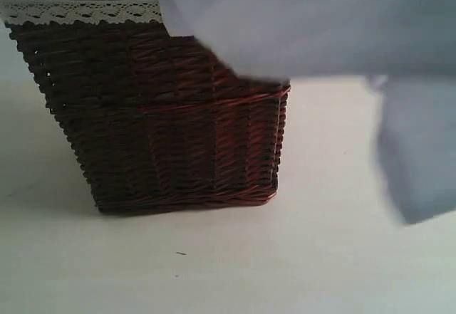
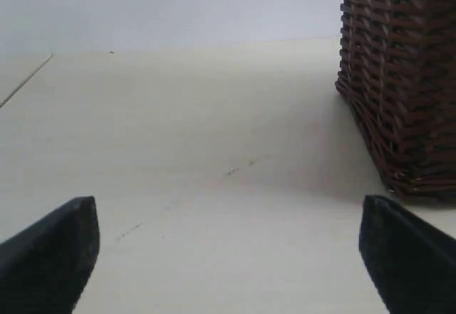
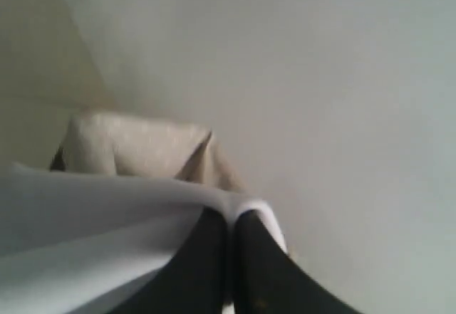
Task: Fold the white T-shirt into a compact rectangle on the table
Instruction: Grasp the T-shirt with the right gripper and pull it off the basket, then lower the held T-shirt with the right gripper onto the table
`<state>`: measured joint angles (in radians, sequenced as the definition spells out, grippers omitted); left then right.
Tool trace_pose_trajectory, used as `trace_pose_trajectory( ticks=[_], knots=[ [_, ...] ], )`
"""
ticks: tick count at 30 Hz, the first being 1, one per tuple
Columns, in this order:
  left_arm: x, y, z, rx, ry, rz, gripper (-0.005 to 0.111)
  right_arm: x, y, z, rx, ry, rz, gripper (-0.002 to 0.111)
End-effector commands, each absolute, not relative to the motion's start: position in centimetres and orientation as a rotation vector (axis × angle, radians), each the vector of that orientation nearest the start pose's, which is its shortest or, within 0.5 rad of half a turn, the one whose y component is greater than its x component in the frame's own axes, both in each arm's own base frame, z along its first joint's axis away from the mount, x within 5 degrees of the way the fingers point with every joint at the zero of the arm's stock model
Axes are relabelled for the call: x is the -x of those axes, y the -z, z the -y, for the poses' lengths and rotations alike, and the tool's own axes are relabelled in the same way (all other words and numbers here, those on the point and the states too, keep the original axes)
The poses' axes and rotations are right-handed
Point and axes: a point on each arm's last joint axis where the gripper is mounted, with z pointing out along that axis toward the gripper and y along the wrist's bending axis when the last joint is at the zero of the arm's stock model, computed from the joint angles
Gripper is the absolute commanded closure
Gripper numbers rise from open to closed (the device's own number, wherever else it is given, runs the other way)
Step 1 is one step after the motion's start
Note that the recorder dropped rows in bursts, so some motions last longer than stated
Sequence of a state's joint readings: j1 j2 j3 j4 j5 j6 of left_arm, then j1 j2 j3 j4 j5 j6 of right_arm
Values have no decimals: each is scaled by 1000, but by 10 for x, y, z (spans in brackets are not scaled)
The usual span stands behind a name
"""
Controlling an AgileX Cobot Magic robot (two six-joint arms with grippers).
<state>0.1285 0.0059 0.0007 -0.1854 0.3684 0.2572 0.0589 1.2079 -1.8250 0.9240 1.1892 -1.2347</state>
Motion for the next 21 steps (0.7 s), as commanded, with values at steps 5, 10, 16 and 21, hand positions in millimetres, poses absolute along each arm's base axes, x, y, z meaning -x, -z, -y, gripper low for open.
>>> trace_pose_trajectory(
  ticks=[5, 10, 16, 21],
  knots=[
    [-53, -181, -1, 5, -81, -1841, 13, -241, -442, -88, 1187, -579, -1807, 108],
    [-53, -181, -1, 5, -81, -1841, 13, -230, -365, -116, 1445, -725, -1846, 108],
    [-53, -181, -1, 5, -81, -1841, 13, -214, -418, -109, 1467, -556, -1641, 108],
    [-53, -181, -1, 5, -81, -1841, 13, -186, -520, -86, 1218, -227, -1347, 108]
  ],
)
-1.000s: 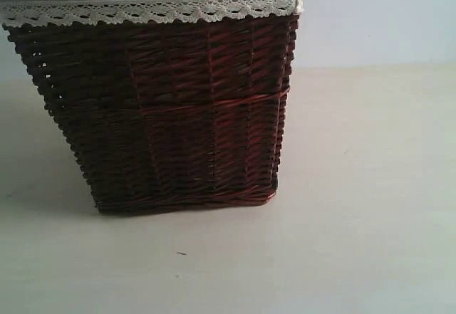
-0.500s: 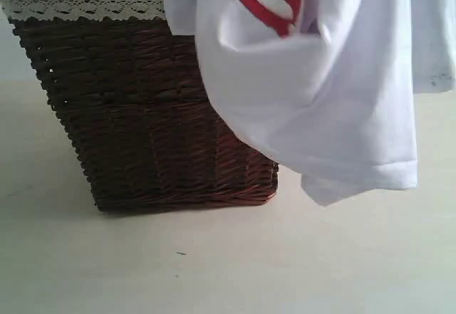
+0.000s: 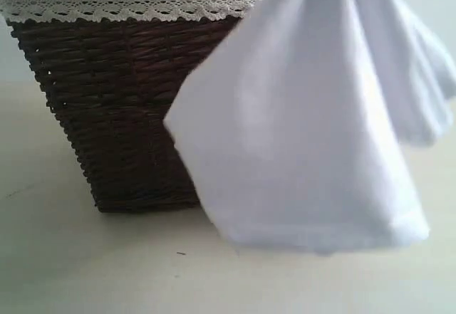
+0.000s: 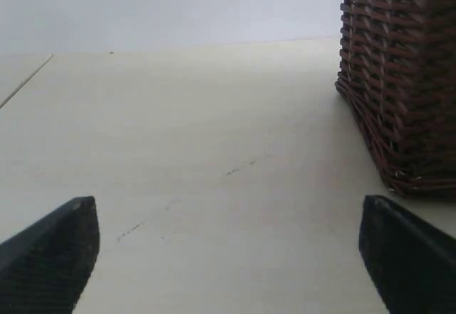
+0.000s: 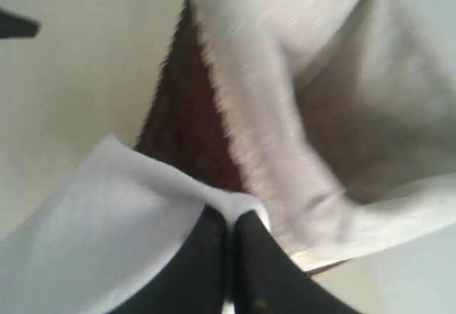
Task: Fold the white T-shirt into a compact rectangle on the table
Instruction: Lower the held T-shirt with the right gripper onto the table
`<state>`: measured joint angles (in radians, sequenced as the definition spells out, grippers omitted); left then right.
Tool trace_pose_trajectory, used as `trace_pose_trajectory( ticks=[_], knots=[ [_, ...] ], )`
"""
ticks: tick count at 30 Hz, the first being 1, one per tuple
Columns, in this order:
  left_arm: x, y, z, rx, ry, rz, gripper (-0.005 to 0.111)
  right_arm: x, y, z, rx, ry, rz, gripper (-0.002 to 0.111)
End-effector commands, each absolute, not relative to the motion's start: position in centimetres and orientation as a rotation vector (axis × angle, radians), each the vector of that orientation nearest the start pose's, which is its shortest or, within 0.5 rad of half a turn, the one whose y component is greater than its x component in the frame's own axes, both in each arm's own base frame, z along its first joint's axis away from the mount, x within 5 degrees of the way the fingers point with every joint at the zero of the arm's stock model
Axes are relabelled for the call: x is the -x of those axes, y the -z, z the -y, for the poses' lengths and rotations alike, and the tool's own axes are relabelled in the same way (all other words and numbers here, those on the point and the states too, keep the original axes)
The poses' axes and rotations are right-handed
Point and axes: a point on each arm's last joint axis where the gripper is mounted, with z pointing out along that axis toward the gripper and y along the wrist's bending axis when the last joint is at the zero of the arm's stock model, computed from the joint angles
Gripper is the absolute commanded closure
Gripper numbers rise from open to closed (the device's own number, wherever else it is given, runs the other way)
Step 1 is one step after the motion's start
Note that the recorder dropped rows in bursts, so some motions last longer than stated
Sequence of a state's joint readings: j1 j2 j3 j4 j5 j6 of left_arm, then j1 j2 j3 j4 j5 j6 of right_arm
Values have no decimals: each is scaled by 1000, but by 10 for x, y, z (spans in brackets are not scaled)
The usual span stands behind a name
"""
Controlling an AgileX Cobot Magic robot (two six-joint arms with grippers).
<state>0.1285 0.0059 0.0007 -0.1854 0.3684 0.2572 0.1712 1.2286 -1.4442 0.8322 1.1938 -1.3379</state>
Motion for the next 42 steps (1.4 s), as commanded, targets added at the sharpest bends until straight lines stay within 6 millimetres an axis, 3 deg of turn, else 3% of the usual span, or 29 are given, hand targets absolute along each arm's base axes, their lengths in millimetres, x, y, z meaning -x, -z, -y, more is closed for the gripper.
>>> trace_pose_trajectory(
  ticks=[1, 3, 6, 12, 20, 24, 30, 33, 36, 40, 42],
  knots=[
    [-53, -181, -1, 5, -81, -1841, 13, -180, -532, -83, 1177, -196, -1314, 108],
    [-53, -181, -1, 5, -81, -1841, 13, -165, -554, -79, 1112, -149, -1250, 108],
    [-53, -181, -1, 5, -81, -1841, 13, -144, -569, -77, 1081, -154, -1209, 108],
    [-53, -181, -1, 5, -81, -1841, 13, -122, -558, -80, 1233, -247, -1275, 108],
    [-53, -181, -1, 5, -81, -1841, 13, -144, -522, -84, 1225, -372, -1461, 108],
    [-53, -181, -1, 5, -81, -1841, 13, -164, -490, -87, 1265, -441, -1534, 108],
    [-53, -181, -1, 5, -81, -1841, 13, -192, -443, -105, 1274, -745, -1420, 108],
    [-53, -181, -1, 5, -81, -1841, 13, -201, -443, -121, 1172, -929, -1165, 108],
    [-53, -181, -1, 5, -81, -1841, 13, -205, -456, -134, 1102, -999, -976, 108],
    [-53, -181, -1, 5, -81, -1841, 13, -203, -470, -141, 1094, -1072, -965, 108],
    [-53, -181, -1, 5, -81, -1841, 13, -203, -462, -143, 1140, -1087, -1082, 108]
  ],
)
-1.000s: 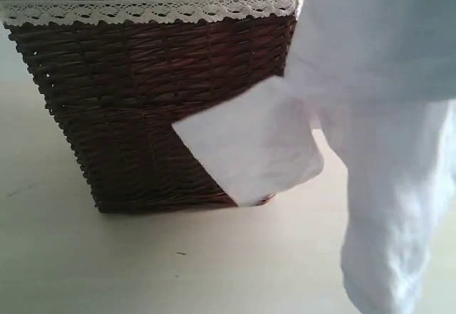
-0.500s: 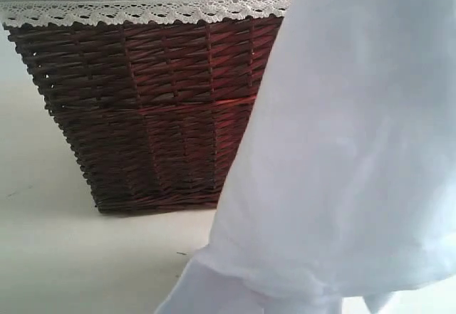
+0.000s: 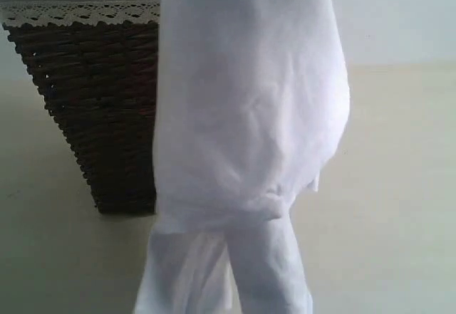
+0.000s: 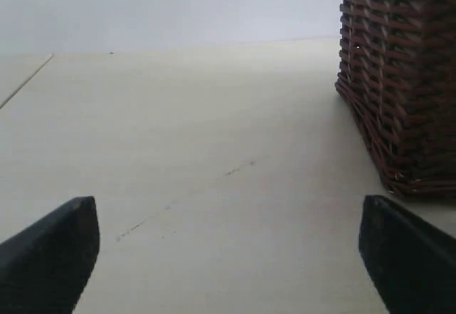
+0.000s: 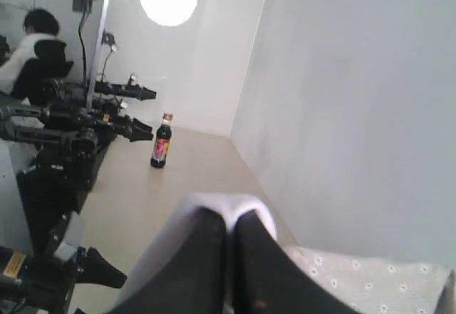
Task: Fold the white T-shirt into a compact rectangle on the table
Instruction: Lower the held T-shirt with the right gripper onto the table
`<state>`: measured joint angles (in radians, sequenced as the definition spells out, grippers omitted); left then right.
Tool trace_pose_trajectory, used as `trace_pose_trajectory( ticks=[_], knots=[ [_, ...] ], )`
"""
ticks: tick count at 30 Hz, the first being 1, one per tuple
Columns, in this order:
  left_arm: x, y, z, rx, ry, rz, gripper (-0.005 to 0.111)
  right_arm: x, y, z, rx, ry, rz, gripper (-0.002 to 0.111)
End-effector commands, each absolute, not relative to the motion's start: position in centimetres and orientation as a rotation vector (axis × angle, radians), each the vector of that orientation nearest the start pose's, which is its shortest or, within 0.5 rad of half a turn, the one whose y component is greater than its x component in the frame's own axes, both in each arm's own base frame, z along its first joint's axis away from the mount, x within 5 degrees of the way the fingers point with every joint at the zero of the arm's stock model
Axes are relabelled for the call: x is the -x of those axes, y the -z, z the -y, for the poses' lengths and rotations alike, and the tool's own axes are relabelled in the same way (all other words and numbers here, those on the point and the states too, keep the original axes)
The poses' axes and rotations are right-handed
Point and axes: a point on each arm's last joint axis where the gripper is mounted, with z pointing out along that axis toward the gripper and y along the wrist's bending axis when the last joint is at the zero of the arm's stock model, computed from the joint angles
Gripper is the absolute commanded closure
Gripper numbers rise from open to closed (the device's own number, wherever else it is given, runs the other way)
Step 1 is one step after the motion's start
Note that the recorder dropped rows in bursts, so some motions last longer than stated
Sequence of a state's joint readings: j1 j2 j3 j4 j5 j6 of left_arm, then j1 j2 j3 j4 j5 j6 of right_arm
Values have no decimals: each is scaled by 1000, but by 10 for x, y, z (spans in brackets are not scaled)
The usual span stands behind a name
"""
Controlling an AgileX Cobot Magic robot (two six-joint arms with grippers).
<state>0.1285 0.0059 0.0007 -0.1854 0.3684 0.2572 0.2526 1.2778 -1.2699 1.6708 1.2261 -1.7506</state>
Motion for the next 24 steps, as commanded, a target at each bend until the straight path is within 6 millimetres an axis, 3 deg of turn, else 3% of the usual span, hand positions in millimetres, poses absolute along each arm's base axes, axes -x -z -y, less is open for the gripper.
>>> trace_pose_trajectory(
  ticks=[1, 5, 13, 19, 24],
  knots=[
    [-53, -181, -1, 5, -81, -1841, 13, -204, -454, -143, 1191, -1062, -1162, 108],
    [-53, -181, -1, 5, -81, -1841, 13, -212, -411, -133, 1492, -747, -1486, 108],
    [-53, -181, -1, 5, -81, -1841, 13, -222, -324, -86, 1987, -110, -1850, 108],
    [-53, -181, -1, 5, -81, -1841, 13, -225, -282, -67, 2102, 122, -1941, 108],
    [-53, -181, -1, 5, -81, -1841, 13, -224, -268, -65, 2061, 148, -1977, 102]
  ],
)
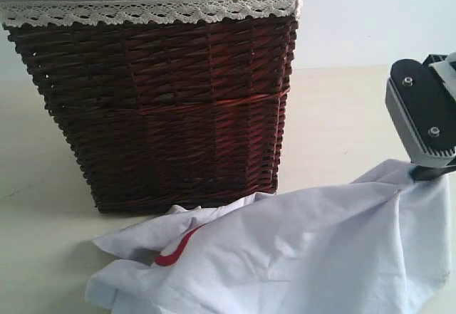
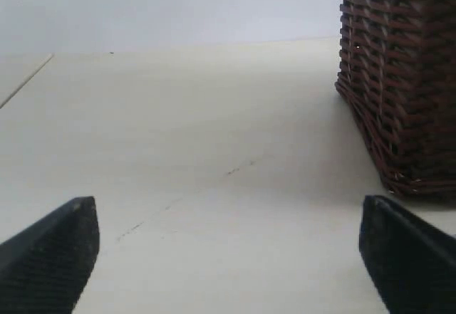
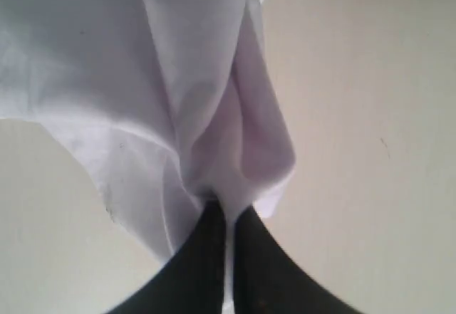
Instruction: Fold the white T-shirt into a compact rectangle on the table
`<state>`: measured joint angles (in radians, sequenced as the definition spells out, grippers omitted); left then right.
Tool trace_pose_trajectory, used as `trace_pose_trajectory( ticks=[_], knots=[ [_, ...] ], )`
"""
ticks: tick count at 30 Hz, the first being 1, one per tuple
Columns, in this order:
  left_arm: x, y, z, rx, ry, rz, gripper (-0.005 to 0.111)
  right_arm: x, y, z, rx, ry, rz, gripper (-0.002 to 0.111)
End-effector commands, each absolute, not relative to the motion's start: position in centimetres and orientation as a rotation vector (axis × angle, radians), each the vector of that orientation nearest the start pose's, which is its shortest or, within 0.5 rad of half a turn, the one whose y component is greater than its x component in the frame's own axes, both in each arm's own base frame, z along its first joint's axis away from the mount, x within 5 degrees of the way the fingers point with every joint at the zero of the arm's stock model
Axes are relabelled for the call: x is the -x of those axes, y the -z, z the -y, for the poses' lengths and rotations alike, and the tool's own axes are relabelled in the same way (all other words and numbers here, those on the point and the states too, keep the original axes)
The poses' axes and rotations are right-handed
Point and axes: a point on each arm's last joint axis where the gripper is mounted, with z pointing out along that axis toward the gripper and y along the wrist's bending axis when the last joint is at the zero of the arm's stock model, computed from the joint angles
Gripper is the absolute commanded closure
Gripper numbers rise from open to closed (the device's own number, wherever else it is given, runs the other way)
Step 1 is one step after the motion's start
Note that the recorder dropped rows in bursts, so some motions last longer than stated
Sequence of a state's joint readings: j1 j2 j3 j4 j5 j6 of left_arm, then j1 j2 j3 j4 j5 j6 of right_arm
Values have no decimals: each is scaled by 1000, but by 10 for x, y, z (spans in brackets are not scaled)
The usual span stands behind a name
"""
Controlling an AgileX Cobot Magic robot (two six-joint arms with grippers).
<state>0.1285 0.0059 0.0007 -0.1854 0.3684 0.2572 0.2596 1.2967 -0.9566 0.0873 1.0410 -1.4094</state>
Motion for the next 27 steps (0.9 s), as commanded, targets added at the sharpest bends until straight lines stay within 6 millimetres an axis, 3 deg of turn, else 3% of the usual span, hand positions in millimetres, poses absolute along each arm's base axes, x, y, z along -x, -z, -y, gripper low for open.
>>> trace_pose_trajectory(
  ticks=[1, 7, 11, 17, 21, 24, 27],
  knots=[
    [-53, -181, -1, 5, -81, -1841, 13, -224, -266, -65, 2066, 143, -1982, 97],
    [-53, -181, -1, 5, -81, -1841, 13, -227, -262, -66, 1952, 114, -2089, 59],
    [-53, -181, -1, 5, -81, -1841, 13, -226, -269, -75, 1801, 20, -2087, 49],
    [-53, -181, -1, 5, -81, -1841, 13, -213, -292, -95, 1537, -291, -2018, 48],
    [-53, -181, -1, 5, -81, -1841, 13, -211, -305, -113, 1412, -553, -1885, 51],
    [-53, -181, -1, 5, -81, -1841, 13, -222, -301, -128, 1415, -705, -1728, 67],
    [-53, -181, -1, 5, -81, -1841, 13, -244, -278, -140, 1400, -821, -1662, 88]
  ],
)
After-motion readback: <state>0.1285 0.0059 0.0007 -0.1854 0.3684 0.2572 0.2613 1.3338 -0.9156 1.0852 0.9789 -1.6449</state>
